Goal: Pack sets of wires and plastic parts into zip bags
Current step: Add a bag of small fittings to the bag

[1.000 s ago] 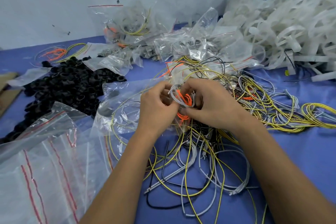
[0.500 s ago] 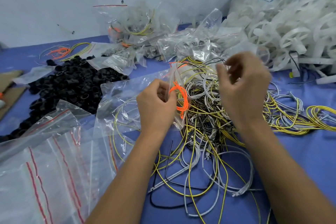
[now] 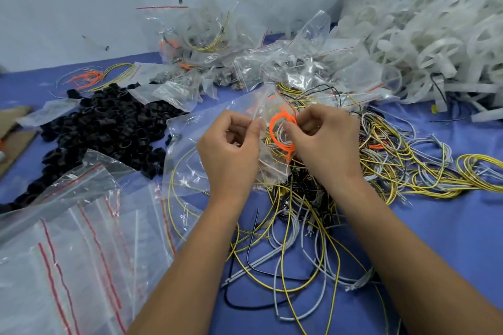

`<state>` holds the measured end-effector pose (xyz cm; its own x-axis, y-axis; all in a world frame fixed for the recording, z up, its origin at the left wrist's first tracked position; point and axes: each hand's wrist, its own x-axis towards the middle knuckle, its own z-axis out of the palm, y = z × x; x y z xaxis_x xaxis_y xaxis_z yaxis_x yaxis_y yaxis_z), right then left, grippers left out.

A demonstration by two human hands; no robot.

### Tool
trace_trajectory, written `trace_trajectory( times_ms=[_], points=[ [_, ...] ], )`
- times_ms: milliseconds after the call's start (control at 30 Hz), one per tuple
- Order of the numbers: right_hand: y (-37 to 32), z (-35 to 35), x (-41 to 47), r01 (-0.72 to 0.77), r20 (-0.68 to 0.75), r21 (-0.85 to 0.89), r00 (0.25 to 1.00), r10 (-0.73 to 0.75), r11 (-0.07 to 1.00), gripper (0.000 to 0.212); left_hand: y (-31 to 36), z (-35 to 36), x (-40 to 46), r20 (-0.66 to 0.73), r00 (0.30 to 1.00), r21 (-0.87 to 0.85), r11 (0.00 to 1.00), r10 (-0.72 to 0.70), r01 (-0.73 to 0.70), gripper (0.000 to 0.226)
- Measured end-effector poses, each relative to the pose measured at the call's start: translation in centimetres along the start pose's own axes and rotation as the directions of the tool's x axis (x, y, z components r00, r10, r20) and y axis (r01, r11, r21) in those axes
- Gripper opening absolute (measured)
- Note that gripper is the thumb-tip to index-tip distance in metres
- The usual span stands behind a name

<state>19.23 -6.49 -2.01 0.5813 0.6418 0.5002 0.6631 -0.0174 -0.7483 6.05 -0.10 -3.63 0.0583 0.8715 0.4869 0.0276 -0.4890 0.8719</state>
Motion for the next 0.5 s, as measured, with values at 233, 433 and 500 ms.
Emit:
trace_trajectory(
  times_ms=[233,433,500],
  points=[
    [-0.7,0.1,-0.4,0.244,0.002,-0.112,0.97,-0.245,0.963,0.016,0.4,0.4,-0.5,0.021,0.98,0.073,0.978,0.196,-0.197,0.018],
    [-1.1,0.6,-0.8,0.431,0.237,-0.104,0.886,-0.398,0.897,0.011,0.4,0.7,-0.5,-0.013,0.956,0.095,0.952,0.293,-0.29,0.017],
    [-0.8,0.6,-0.8,0.411,0.339,0.024,0.854,-0.394,0.911,0.011,0.3,0.5,-0.3,-0.057,0.954,0.109,0.952,0.294,-0.286,0.018]
  ],
)
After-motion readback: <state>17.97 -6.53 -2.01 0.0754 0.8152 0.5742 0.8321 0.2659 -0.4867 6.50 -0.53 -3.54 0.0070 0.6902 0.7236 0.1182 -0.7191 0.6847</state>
